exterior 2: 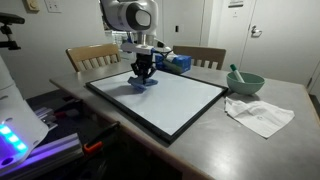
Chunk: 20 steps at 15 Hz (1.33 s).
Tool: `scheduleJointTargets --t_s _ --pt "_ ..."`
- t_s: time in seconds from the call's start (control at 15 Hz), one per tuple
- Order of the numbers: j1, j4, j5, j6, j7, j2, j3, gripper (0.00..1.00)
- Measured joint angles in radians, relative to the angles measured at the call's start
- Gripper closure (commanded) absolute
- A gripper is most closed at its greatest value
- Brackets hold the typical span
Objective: Wipe the whiteboard with the blue towel
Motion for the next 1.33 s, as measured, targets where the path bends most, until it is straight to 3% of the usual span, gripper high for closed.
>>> scheduleJointTargets --t_s 0.6,0.67,0.87,0.93,1.33 --pt "0.074 0.112 0.000 -0.122 0.000 0.061 0.063 0.96" --pt "0.083 0.123 -0.001 -0.132 -0.001 0.067 0.068 0.84" --pt "0.108 0.130 -0.045 -0.134 0.010 0.070 0.059 0.84" --pt "0.109 0.130 -0.047 -0.134 0.010 0.070 0.059 0.96" --pt "0.118 0.150 -0.002 -0.169 0.073 0.082 0.073 0.96"
